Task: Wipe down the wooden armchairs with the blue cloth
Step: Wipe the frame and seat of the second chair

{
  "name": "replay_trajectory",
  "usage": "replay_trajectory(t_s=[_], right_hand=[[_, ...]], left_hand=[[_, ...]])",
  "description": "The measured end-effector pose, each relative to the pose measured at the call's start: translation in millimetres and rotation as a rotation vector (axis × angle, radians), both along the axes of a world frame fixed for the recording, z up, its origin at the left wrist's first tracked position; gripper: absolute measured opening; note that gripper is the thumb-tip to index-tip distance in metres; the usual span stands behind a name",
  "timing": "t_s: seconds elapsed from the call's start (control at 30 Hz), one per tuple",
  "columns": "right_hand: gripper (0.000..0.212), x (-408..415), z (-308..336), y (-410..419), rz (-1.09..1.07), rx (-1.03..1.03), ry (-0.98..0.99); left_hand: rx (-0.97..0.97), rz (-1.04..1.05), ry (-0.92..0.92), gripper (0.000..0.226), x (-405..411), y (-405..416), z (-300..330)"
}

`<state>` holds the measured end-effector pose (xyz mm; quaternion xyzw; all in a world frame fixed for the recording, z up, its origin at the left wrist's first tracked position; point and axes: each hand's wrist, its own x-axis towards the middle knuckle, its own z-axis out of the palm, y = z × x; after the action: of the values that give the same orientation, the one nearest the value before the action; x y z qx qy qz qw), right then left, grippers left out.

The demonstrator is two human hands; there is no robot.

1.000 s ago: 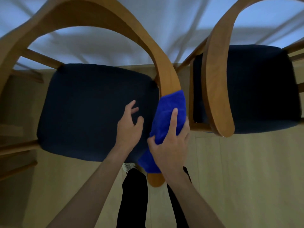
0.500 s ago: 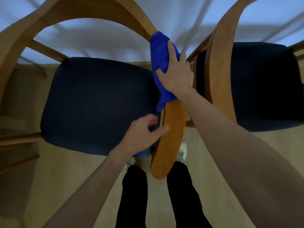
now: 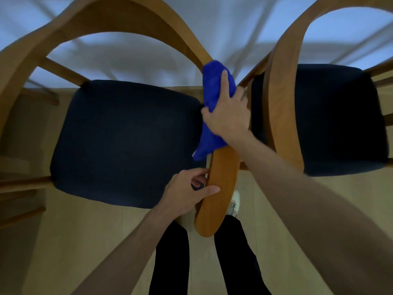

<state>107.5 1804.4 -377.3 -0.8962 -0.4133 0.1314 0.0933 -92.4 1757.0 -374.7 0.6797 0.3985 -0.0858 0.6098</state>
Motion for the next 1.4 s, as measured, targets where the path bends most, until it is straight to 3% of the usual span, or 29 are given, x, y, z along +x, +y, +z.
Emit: replay_trajectory(t_s=[0.17, 0.33, 0.47, 0.57, 0.67, 0.77, 0.9, 1.0, 1.13, 1.23, 1.4], right_hand=[[0.085, 32, 2, 53, 0.126, -0.052, 0.098], [0.079, -3, -4, -15, -0.008, 0.052, 0.031], [0.09, -58, 4, -85, -0.162, 0.055, 0.082], [0.098, -72, 8, -93, -0.204, 0.024, 0.099], [0.099, -39, 6, -53, -0.144, 0.015, 0.057], [0.096, -10, 8, -23, -0.086, -0.023, 0.064], [0.09, -33, 8, -48, -0.089, -0.014, 0.021], [0.093, -85, 9, -104, -0.186, 0.038, 0.073], [0.105, -172, 16, -173, -0.317, 0.003, 0.173], [0.108, -204, 18, -193, -0.349, -0.024, 0.194], [0.095, -173, 19, -173, -0.357, 0.028, 0.204]], left_hand=[[0.064, -0.024, 0.018, 0.058, 0, -1, 5], [0.059, 0.033, -0.002, 0.058, -2, -5, 7], [0.128, 0.039, 0.05, 0.046, -1, 3, 12], [-0.017, -0.043, 0.012, 0.033, -14, 20, 16], [0.007, 0.109, 0.005, 0.012, -33, 41, 19], [0.107, 0.253, 0.047, 0.005, -39, 57, 22], [0.136, 0.337, 0.044, 0.004, -20, 64, 23], [0.252, 0.356, 0.013, 0.031, 11, 66, 23], [0.371, 0.17, -0.091, 0.058, 57, 65, 26], [0.632, -0.075, -0.039, 0.05, 79, 65, 24], [0.889, -0.223, 0.035, 0.041, 82, 73, 21]])
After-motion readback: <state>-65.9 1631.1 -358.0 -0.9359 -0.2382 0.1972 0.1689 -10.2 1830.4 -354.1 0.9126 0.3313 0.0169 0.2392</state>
